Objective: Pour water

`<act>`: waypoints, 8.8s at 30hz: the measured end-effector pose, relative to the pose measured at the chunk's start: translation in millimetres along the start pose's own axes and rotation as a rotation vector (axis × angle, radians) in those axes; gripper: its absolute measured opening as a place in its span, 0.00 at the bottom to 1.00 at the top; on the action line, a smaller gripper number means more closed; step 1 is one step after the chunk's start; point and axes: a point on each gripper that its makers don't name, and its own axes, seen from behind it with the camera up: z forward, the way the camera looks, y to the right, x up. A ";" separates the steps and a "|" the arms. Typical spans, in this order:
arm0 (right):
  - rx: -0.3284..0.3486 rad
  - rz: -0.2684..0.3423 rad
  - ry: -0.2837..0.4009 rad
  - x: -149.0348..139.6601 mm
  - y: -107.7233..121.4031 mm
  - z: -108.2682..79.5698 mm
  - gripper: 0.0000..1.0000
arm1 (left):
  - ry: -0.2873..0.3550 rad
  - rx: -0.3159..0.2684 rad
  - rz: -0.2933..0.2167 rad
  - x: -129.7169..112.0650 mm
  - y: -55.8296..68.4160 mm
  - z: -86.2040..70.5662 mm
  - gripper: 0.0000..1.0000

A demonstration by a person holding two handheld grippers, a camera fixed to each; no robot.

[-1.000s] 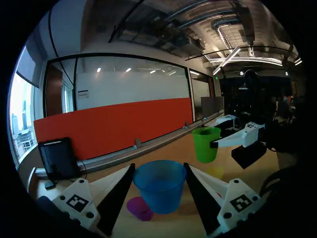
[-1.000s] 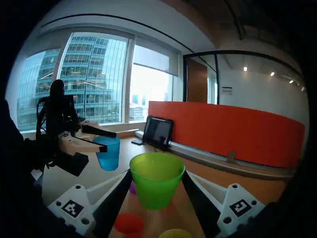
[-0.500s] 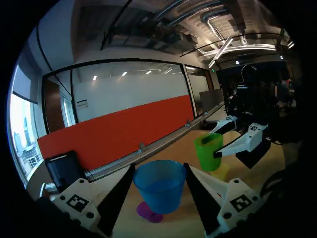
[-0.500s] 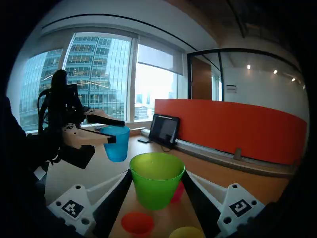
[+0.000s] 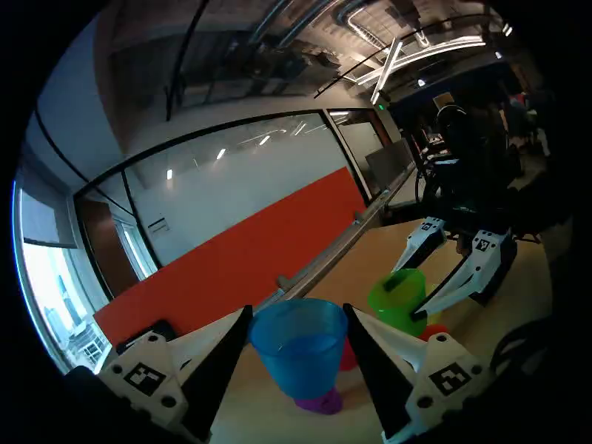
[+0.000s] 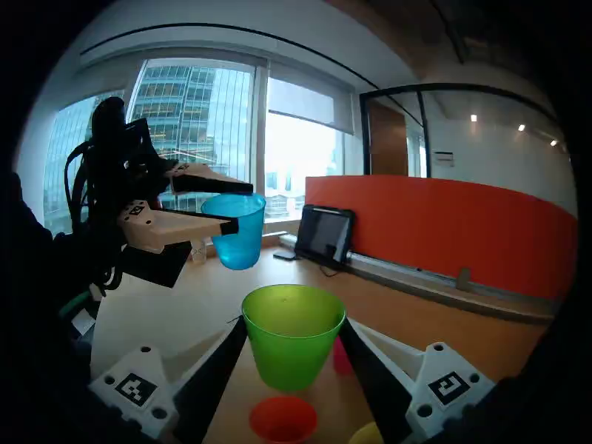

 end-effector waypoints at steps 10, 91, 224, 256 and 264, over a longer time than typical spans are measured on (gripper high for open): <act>0.046 -0.013 -0.003 -5.7 -24.7 15.8 0.92 | 0.002 0.013 0.139 18.3 -0.4 -2.5 0.88; 0.103 -0.096 0.077 21.3 -46.6 39.1 0.91 | -0.009 0.101 0.798 73.7 -2.7 -8.8 0.88; 0.053 -0.067 0.151 43.7 -33.4 33.9 0.90 | 0.075 0.119 0.578 92.1 -4.5 4.0 0.88; 0.012 -0.068 0.166 55.8 -28.8 10.7 0.90 | 0.064 0.084 -0.300 47.5 -47.7 1.9 0.88; -0.018 -0.057 0.163 58.1 -16.1 -1.1 0.90 | 0.021 0.084 -0.330 14.2 -40.5 -0.2 0.88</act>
